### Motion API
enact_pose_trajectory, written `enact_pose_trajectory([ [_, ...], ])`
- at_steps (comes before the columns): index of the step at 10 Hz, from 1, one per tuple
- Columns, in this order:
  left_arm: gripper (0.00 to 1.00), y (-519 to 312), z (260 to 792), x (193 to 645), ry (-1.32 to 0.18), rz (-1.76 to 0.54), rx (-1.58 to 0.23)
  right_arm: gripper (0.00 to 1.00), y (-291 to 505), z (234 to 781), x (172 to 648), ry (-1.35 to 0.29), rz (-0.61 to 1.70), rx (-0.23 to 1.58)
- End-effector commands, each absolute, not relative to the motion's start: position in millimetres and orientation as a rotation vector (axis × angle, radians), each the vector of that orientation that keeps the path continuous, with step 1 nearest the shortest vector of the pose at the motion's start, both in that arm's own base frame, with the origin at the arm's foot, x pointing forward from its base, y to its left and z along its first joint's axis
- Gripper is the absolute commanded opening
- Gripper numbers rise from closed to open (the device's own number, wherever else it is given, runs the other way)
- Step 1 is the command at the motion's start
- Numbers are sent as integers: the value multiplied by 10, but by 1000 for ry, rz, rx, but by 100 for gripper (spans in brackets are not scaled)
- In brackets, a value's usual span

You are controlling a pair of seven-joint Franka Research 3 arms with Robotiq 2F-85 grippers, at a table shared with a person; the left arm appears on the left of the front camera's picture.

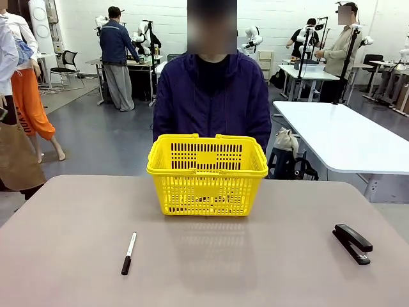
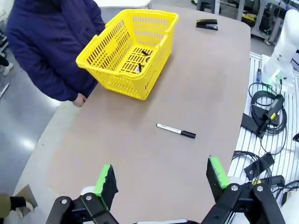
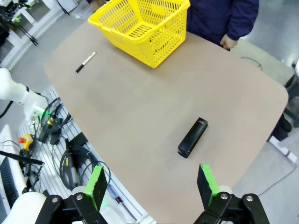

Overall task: Place the items the person wants into the basket.
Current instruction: Pick up the item the person points to and place it in the Market Basket.

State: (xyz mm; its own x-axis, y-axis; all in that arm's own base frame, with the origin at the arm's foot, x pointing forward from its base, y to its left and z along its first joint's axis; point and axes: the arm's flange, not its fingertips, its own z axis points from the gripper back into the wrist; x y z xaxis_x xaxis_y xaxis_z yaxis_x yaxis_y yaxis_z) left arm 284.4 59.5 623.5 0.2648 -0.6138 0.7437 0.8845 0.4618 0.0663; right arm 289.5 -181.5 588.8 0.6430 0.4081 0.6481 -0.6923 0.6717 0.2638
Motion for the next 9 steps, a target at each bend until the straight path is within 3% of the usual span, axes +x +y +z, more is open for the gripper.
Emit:
enact_pose_trajectory([
  [1,100,731,6162,2841,-787,-1015,-443,100,-1808,5884,2914,-615,677,554],
  [3,100,756,6251,3029,-762,-1046,-471,100,-1808,5884,2914,-615,677,554],
  [4,100,768,6207,2826,-805,-1016,-430,100,-1808,5884,2914,-615,677,554],
  [9,100,768,6207,2826,-805,-1016,-430,100,-1808,5884,2914,-615,677,554],
])
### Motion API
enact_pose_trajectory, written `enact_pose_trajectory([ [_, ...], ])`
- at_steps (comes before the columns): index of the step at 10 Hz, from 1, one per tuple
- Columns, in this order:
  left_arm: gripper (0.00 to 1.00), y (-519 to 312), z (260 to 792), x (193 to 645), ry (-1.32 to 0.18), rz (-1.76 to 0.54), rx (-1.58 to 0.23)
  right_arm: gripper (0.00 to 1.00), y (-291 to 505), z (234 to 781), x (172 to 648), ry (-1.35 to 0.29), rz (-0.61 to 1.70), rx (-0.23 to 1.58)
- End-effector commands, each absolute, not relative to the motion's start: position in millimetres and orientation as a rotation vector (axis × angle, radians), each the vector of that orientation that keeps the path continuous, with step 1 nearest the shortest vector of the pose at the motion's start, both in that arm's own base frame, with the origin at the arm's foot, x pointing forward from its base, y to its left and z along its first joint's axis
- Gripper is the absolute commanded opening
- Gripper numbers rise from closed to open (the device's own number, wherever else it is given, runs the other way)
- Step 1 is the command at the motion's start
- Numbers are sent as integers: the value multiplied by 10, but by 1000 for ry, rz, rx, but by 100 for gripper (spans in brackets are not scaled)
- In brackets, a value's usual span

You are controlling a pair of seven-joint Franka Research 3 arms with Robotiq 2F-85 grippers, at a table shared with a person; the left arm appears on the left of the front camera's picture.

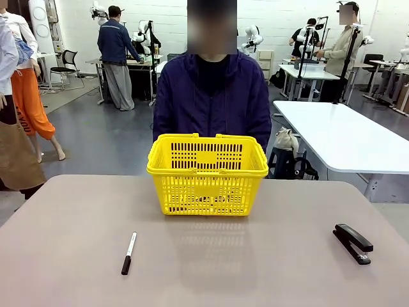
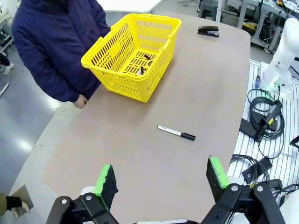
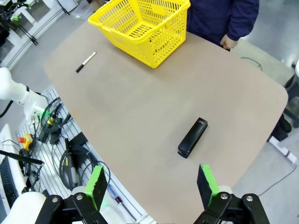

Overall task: Place the items the person wants into the basket.
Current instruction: Pick up the item the person points to and place it in the Market Basket.

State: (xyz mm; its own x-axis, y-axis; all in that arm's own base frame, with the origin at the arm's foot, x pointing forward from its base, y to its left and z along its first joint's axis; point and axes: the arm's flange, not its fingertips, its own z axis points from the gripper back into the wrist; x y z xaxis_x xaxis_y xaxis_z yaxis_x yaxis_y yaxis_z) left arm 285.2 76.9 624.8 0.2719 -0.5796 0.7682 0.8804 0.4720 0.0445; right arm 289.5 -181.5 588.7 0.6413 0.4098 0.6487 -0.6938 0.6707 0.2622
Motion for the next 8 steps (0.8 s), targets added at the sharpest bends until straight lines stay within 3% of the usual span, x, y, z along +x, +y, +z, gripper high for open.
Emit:
enact_pose_trajectory([
  [1,100,768,6207,2826,-805,-1016,-430,100,-1808,5884,2914,-615,677,554],
  [8,100,768,6207,2826,-805,-1016,-430,100,-1808,5884,2914,-615,677,554],
])
